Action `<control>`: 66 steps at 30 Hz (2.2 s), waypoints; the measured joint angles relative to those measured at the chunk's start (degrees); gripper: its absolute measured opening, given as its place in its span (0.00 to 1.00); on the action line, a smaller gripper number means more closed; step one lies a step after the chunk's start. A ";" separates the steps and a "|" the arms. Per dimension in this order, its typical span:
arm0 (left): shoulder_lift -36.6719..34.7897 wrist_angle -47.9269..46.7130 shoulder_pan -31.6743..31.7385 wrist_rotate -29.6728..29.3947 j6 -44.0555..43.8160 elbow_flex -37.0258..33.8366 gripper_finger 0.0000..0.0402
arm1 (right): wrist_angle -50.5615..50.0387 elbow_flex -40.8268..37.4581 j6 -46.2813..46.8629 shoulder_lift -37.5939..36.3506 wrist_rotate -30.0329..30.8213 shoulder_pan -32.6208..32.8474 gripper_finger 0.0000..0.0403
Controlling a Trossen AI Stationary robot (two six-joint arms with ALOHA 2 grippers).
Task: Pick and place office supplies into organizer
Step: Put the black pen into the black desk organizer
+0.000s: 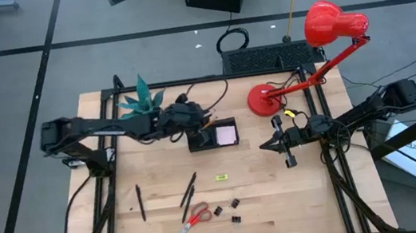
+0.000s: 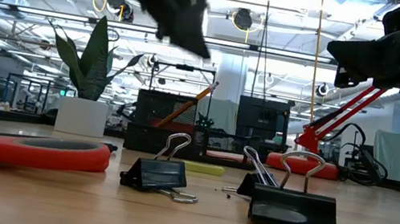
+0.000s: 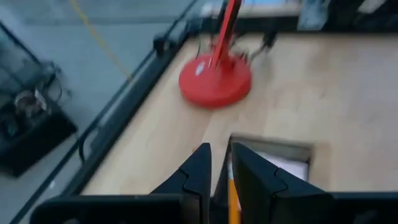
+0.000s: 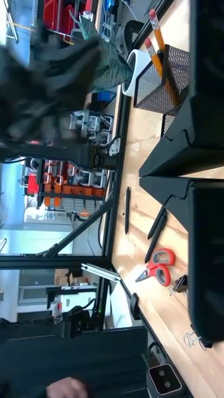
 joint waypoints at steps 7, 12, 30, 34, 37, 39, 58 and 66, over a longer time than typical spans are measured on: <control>-14.36 -17.02 -9.01 -6.36 -4.97 0.13 0.18 | -0.17 0.01 0.00 0.00 0.00 0.01 0.01; -20.38 -37.61 -20.07 -14.81 -22.37 0.04 0.18 | -0.34 0.01 0.00 0.00 0.00 0.00 0.01; -12.86 -66.73 -37.69 17.78 -79.06 0.04 0.18 | 0.69 0.01 0.35 0.00 0.22 0.01 0.01; -9.12 -66.55 -39.90 17.04 -84.55 0.04 0.18 | 0.43 0.01 0.37 0.00 0.20 0.01 0.01; -6.31 -66.55 -41.03 18.44 -90.12 0.04 0.18 | 0.42 0.01 0.37 0.00 0.11 -0.01 0.01; -4.46 -66.55 -41.69 19.48 -94.15 0.02 0.18 | 0.42 0.00 0.37 0.00 0.09 -0.01 0.01; 5.50 -66.60 -45.26 22.54 -112.67 -1.29 0.55 | 0.01 0.01 0.20 0.00 0.00 0.01 0.01; 5.50 -57.69 -48.49 19.18 -124.96 -7.63 0.66 | 0.01 0.01 0.21 0.01 -0.02 0.00 0.01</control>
